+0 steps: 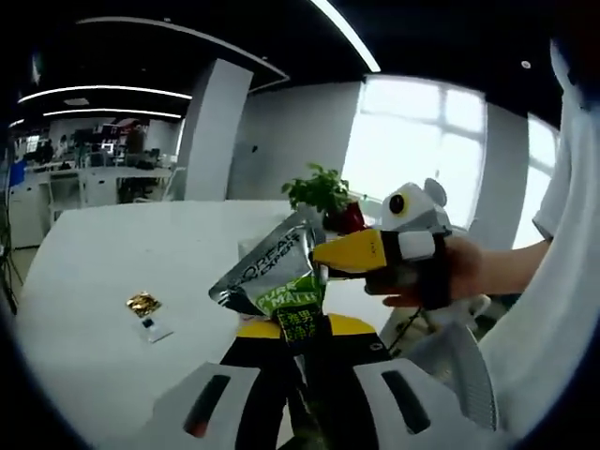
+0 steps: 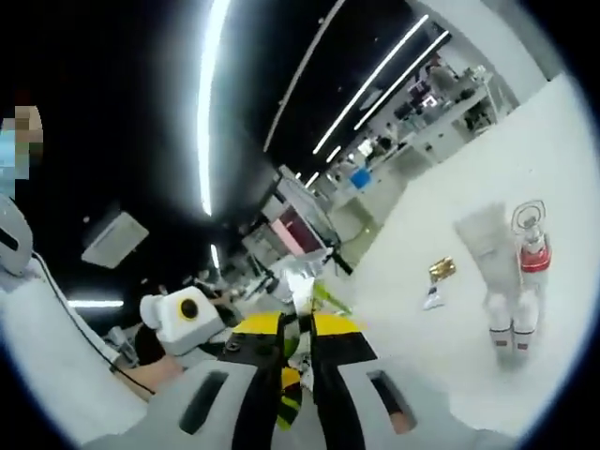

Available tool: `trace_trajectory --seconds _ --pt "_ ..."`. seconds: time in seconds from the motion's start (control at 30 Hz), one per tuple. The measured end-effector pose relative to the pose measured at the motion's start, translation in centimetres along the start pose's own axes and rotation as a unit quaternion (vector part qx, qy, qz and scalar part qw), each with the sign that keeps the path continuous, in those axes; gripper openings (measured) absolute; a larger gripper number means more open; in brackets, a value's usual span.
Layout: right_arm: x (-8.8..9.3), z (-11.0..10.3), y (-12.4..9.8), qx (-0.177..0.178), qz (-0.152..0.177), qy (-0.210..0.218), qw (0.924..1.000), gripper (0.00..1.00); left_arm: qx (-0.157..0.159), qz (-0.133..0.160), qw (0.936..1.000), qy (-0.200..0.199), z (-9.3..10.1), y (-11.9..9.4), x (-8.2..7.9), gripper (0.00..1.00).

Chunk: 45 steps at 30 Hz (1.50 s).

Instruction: Arrange the skincare products in the storage area until every visible bottle or jar stands upright without overlapping.

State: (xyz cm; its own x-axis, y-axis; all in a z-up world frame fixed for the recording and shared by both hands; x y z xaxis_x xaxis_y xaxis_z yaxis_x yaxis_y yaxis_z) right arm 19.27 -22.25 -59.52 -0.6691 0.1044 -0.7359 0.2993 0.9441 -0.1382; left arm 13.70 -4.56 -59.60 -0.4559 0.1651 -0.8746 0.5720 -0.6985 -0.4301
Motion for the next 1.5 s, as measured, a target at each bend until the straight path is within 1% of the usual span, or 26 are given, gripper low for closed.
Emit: trace_trajectory --seconds 0.07,0.13,0.2,0.23,0.37,0.57,0.7,0.77,0.8,0.83,0.87,0.93,0.97,1.0,1.03,1.07,1.13,1.23,1.27,1.3,1.33,1.37,1.4,1.43,1.47,1.5 --pt "0.1 -0.2 -0.1 0.000 0.001 -0.002 1.0000 0.09 -0.003 0.005 0.9999 -0.010 0.5 0.2 -0.1 0.11" --pt "0.0 -0.3 -0.5 -0.014 0.009 0.009 0.9998 0.07 -0.007 0.014 0.9998 -0.016 0.8 0.4 0.0 0.14" --pt "-0.2 -0.5 -1.0 -0.034 0.016 0.017 0.9992 0.04 -0.007 0.021 0.9996 -0.019 1.1 0.4 -0.1 0.21" --pt "-0.2 -0.5 -1.1 -0.034 0.017 0.016 0.9992 0.04 -0.005 0.025 0.9995 -0.019 1.2 0.4 -0.1 0.24" --pt "0.0 -0.8 -1.6 -0.047 0.014 0.021 0.9986 0.01 -0.007 0.020 0.9997 -0.010 1.8 0.5 -0.2 0.34" --pt "0.3 -1.2 -1.6 -0.055 0.011 0.027 0.9980 0.01 -0.018 0.018 0.9996 -0.009 1.7 0.1 -0.1 0.44" --pt "0.0 -1.1 -1.3 -0.055 0.010 0.028 0.9980 0.01 -0.026 0.027 0.9992 -0.011 1.1 -0.7 -0.1 0.49" --pt "-0.1 -1.1 -1.2 -0.057 0.011 0.029 0.9979 0.01 -0.026 0.044 0.9987 -0.006 0.4 -1.2 -0.2 0.52" --pt "-0.2 -1.1 -1.1 -0.059 0.013 0.029 0.9977 0.01 -0.023 0.051 0.9984 -0.005 0.2 -1.4 -0.2 0.56" --pt "-0.3 -1.2 -1.2 -0.059 0.016 0.027 0.9978 0.01 -0.010 0.065 0.9977 -0.015 0.4 -1.5 -0.4 0.57" --pt "-0.4 -1.1 -1.3 -0.056 0.018 0.024 0.9980 0.01 -0.002 0.078 0.9965 -0.031 0.1 -1.9 -0.5 0.57" --pt "-0.7 -0.8 -1.7 -0.048 0.024 0.025 0.9983 0.01 0.000 0.078 0.9965 -0.029 -0.5 -2.5 -0.6 0.55" --pt "-0.8 -0.6 -2.0 -0.052 0.031 0.034 0.9976 0.01 0.002 0.083 0.9962 -0.028 -0.9 -2.9 -0.7 0.56" --pt "-0.9 -0.6 -2.2 -0.055 0.037 0.039 0.9971 0.01 0.008 0.086 0.9958 -0.031 -1.2 -3.0 -0.7 0.57" --pt "-1.0 -0.6 -2.4 -0.061 0.038 0.040 0.9966 0.01 0.023 0.090 0.9945 -0.048 -1.8 -3.1 -0.5 0.59" --pt "-1.1 -0.7 -2.7 -0.073 0.039 0.040 0.9958 0.01 0.055 0.095 0.9909 -0.078 -2.2 -3.1 -0.3 0.63" --pt "-1.5 -1.1 -3.2 -0.087 0.038 0.037 0.9948 0.01 0.093 0.100 0.9839 -0.116 -2.5 -2.9 -0.1 0.69" --pt "-1.9 -2.0 -3.5 -0.124 0.035 0.031 0.9913 0.01 0.136 0.108 0.9764 -0.129 -2.6 -2.7 0.0 0.72" --pt "-2.1 -2.4 -3.6 -0.130 0.037 0.030 0.9903 0.01 0.168 0.114 0.9691 -0.141 -2.3 -2.6 -0.2 0.73" --pt "-2.2 -2.7 -3.7 -0.141 0.037 0.030 0.9888 0.01 0.187 0.120 0.9635 -0.149 -2.2 -2.6 -0.3 0.73" --pt "-2.3 -3.1 -3.7 -0.155 0.037 0.032 0.9866 0.01 0.212 0.125 0.9564 -0.157 -1.9 -2.6 -0.5 0.72" --pt "-2.4 -3.3 -3.7 -0.158 0.041 0.031 0.9861 0.01 0.240 0.131 0.9485 -0.160 -1.3 -2.5 -0.8 0.69" --pt "-2.6 -3.8 -3.5 -0.170 0.042 0.035 0.9839 0.01 0.251 0.132 0.9451 -0.162 -1.1 -2.5 -0.9 0.66" --pt "-2.7 -3.9 -3.5 -0.171 0.042 0.035 0.9837 0.01 0.257 0.132 0.9441 -0.160 -0.7 -2.4 -1.1 0.61" --pt "-2.8 -4.2 -3.4 -0.174 0.043 0.032 0.9832 0.01 0.266 0.133 0.9417 -0.158 -0.3 -2.3 -1.4 0.53" --pt "-2.9 -4.3 -3.2 -0.177 0.043 0.031 0.9828 0.01 0.271 0.132 0.9405 -0.157 -0.1 -2.1 -1.6 0.48"
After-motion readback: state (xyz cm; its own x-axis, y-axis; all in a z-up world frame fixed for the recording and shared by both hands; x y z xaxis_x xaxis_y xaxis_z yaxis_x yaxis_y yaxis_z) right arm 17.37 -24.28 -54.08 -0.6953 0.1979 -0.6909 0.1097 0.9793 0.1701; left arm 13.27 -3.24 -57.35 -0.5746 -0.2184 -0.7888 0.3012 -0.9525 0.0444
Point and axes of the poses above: the point that each gripper's makers call its tool centre point, and the gripper's own axes: y roughly forward along the fingers, z roughly to its right, x roughly out of its underside, the point moved 10 cm from there along -y, roughly backward along the fingers, and after that the axes turned 11 degrees about -z, right-handed, at the moved point
